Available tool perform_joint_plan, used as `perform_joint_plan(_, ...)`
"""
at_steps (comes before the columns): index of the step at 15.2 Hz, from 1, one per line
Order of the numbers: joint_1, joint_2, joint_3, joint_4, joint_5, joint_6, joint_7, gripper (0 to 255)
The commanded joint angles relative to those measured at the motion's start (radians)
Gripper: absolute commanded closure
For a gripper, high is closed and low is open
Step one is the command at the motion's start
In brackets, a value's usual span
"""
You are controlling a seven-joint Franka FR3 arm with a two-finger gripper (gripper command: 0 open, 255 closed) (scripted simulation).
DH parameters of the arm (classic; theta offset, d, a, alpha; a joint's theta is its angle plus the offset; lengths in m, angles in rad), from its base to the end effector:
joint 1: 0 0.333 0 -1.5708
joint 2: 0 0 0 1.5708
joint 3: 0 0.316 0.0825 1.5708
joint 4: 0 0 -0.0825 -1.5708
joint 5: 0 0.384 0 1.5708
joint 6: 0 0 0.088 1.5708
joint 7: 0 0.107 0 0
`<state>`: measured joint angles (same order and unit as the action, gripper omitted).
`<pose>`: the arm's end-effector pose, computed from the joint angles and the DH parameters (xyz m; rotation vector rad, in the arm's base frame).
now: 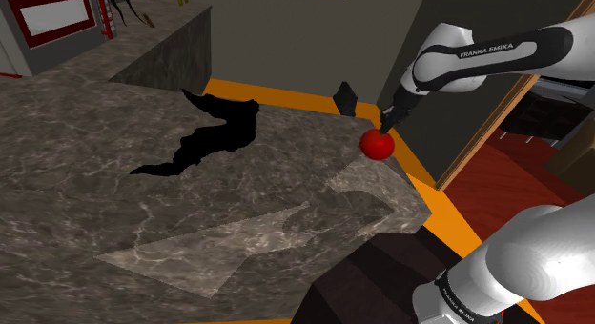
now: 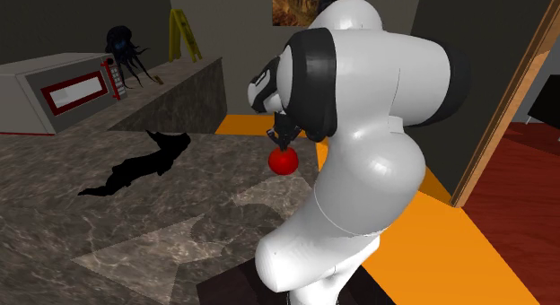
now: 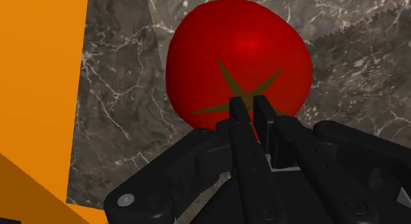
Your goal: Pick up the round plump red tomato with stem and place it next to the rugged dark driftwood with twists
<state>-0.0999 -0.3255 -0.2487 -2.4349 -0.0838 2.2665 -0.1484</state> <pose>0.4250 -0.1593 0.4361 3.0993 -0.2244 0.2297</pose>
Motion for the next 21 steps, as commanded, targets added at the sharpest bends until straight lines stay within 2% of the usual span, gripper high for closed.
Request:
perform_joint_plan(1, 0.000, -0.011, 0.002, 0.020, -0.001, -0.031, 0.001, 255)
perform_joint_plan(21, 0.003, -0.068, 0.023, 0.242, 0.002, -0.310, 0.006, 255)
